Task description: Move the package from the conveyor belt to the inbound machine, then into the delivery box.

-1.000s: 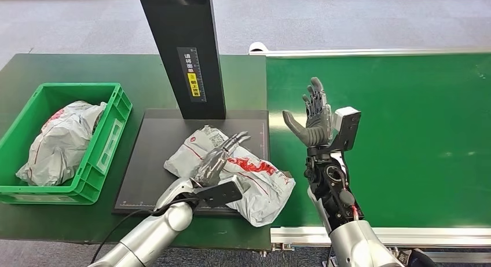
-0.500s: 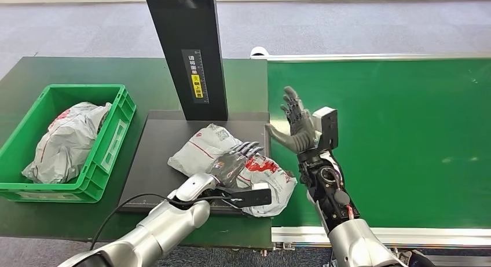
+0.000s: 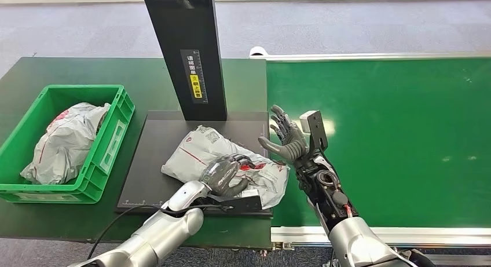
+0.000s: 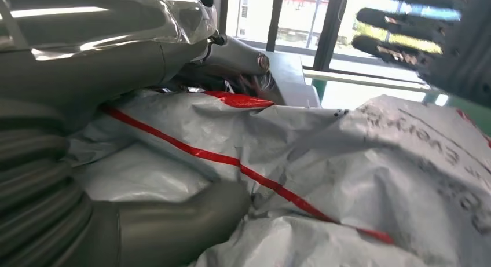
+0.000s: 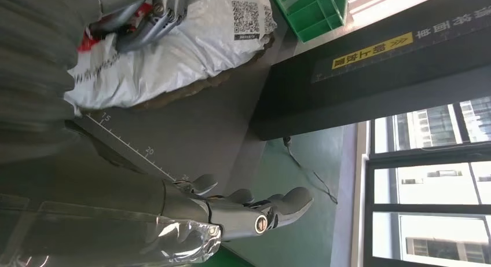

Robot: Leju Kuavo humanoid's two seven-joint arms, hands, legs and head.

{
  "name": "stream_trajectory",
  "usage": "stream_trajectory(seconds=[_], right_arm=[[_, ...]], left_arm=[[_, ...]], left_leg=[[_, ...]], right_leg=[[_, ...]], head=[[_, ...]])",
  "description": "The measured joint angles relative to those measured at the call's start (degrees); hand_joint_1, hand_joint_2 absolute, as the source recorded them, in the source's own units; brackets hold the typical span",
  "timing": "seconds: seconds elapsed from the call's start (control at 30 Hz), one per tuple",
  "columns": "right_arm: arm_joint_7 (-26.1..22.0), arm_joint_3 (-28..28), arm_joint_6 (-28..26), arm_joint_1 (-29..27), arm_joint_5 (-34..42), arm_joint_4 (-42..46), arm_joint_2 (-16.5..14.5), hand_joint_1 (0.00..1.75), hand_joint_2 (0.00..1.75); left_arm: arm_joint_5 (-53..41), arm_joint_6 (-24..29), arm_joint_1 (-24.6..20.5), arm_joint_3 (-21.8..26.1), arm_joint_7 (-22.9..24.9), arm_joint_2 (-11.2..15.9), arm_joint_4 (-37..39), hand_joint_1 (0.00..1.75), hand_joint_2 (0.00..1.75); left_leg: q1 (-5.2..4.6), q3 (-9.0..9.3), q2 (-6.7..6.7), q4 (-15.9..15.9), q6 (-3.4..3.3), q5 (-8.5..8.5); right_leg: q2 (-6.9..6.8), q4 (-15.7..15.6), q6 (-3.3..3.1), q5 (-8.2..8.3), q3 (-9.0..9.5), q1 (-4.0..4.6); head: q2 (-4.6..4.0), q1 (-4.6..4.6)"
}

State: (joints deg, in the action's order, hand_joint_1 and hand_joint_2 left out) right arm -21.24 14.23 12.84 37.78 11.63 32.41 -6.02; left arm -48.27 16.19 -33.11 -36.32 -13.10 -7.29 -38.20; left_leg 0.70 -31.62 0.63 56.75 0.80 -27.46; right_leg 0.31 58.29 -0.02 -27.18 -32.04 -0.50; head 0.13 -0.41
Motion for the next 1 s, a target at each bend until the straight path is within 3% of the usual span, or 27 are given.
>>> stream_trajectory(seconds=[0.47,0.67,0.73,0.83,1.0], right_arm=[[-2.43,-0.74,-1.56,0.65,1.66,-1.27,0.32,0.0,1.75],[-3.82,-0.74,-2.2,0.74,2.24,-1.62,0.65,0.0,1.75],[-4.14,-0.74,-2.58,0.73,2.61,-1.67,0.83,0.0,1.75],[-4.38,-0.74,-2.8,0.64,3.05,-1.68,1.16,0.0,1.75],[-4.42,-0.72,-2.47,0.16,2.91,-1.68,1.63,0.0,1.75]], left_arm=[[5.67,8.55,3.08,6.14,-7.89,1.62,-3.74,1.75,1.75],[9.46,17.66,4.64,9.81,-16.04,2.48,-7.87,1.75,1.75],[8.02,21.68,5.79,12.42,-20.22,2.73,-11.88,1.75,1.75],[3.91,23.63,8.29,18.32,-25.15,2.18,-21.26,1.75,1.75],[-6.73,23.95,12.18,30.55,-26.85,-0.42,-42.69,1.75,1.75]], left_leg=[[0.01,-0.7,0.01,0.02,0.0,0.0],[0.0,-0.88,0.01,0.03,0.0,0.0],[0.01,-0.92,0.0,0.04,0.0,0.0],[0.01,-0.98,-0.02,0.04,0.0,0.0],[0.01,-1.05,-0.08,0.03,0.0,0.0]], right_leg=[[0.01,0.02,0.0,0.0,-0.74,0.0],[0.01,0.03,0.0,0.0,-0.92,0.0],[0.01,0.03,0.0,0.0,-0.98,0.0],[0.02,0.03,0.0,0.0,-1.06,0.0],[0.11,0.04,0.0,0.0,-1.13,0.01]], head=[[0.0,0.0],[0.0,0.0],[0.0,-0.01],[0.0,0.0],[0.0,-0.01]])
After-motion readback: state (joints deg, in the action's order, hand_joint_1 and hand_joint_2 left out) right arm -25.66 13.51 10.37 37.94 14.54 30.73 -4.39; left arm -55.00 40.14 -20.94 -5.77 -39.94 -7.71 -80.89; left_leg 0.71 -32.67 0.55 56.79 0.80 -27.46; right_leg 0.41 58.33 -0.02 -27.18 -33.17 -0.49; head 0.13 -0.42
